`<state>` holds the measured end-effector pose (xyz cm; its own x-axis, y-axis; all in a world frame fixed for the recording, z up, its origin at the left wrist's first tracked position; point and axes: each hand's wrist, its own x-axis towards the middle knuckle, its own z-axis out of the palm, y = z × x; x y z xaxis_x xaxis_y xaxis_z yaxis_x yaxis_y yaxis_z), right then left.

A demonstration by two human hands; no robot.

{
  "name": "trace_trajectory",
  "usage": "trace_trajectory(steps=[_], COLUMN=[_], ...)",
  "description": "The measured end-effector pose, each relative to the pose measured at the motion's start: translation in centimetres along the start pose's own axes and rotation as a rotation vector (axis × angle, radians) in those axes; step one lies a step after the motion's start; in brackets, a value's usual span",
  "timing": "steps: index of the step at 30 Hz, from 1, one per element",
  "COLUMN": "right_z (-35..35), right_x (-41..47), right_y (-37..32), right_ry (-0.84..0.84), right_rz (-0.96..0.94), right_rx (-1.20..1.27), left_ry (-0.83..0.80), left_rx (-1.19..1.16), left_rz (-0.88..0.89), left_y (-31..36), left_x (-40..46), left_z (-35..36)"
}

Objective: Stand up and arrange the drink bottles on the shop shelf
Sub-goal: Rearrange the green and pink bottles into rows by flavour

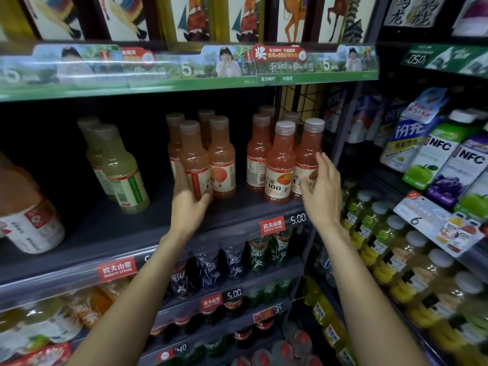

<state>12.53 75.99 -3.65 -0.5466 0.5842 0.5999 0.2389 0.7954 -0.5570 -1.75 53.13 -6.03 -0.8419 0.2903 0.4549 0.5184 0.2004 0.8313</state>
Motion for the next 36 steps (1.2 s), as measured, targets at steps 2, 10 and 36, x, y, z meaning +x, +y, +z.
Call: trace_trajectory(steps=[2,10,36], right_z=[-0.1,2.9,25.0], right_x=[-1.9,-6.6,-13.6], right_y=[-1.2,-10.9,-36.4], right_ry=[0.038,-0.405,-0.521], right_rz=[-0.085,-0.521,-0.123], right_rx=[0.031,-0.047,0.646], left_ry=[-0.059,-0.153,0.744], left_rx=[0.012,0.695,0.526], left_rz=[0.023,0.290,0.055], left_y=[0.4,0.1,-10.7], left_x=[-0.3,-5.7,-7.1], left_z=[-0.7,-11.3,-39.1])
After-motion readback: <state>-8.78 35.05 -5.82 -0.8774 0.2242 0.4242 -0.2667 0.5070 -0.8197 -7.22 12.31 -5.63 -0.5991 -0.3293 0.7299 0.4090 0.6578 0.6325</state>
